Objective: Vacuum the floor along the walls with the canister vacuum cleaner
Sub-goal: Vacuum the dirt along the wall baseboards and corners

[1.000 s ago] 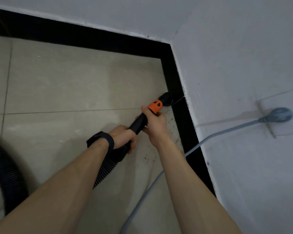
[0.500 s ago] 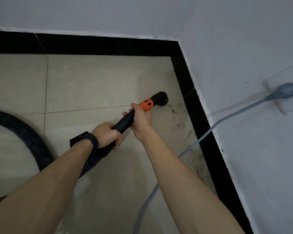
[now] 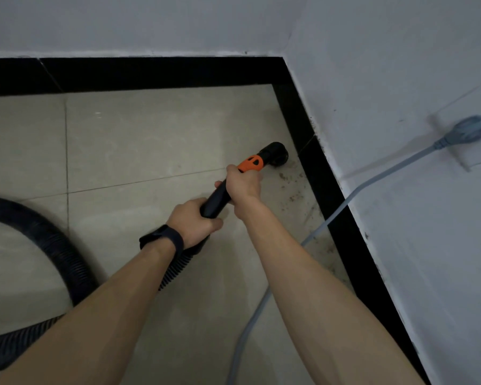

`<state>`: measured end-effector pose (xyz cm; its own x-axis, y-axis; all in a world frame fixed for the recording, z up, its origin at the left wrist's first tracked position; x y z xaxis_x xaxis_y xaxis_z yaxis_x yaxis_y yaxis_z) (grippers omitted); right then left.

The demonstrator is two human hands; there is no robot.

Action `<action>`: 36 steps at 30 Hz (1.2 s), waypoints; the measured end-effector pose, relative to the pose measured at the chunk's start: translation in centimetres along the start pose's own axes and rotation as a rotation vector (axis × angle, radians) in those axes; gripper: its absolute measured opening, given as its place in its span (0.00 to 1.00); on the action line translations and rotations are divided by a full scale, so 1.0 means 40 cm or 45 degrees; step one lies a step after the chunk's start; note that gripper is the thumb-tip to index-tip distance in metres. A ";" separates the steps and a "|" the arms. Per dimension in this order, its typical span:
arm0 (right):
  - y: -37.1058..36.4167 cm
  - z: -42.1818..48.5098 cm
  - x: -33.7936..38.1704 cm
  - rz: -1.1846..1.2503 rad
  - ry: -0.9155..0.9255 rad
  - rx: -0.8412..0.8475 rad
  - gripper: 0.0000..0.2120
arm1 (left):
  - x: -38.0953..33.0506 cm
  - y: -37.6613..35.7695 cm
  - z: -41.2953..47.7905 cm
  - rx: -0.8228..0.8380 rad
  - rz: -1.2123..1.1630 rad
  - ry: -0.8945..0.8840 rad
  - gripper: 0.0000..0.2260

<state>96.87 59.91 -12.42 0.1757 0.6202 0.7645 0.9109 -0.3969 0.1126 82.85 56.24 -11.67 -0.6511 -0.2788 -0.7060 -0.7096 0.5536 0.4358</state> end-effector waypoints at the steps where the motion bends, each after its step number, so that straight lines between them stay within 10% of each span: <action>1: 0.008 0.008 0.003 -0.027 -0.001 -0.008 0.18 | -0.006 -0.012 0.005 0.015 -0.016 -0.001 0.12; 13: 0.084 0.061 0.020 -0.090 0.033 -0.095 0.23 | -0.052 -0.097 0.057 0.144 -0.176 0.031 0.11; 36: -0.200 -0.190 -0.148 0.700 -0.246 -0.014 0.14 | 0.186 0.179 -0.197 -0.258 0.928 -0.038 0.12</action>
<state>85.70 54.26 -13.02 0.6876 0.4326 0.5832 0.6627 -0.7021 -0.2606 70.82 51.94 -9.42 -0.9690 0.1253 -0.2131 -0.1397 0.4337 0.8902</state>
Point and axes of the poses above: each hand's wrist, its own z-axis towards the middle knuckle, its own y-axis out of the back of the hand, x = y × z, the point moved 7 cm from there along z, towards the middle knuckle, and after that the axes turned 3 degrees about x, right-handed, at the moved point
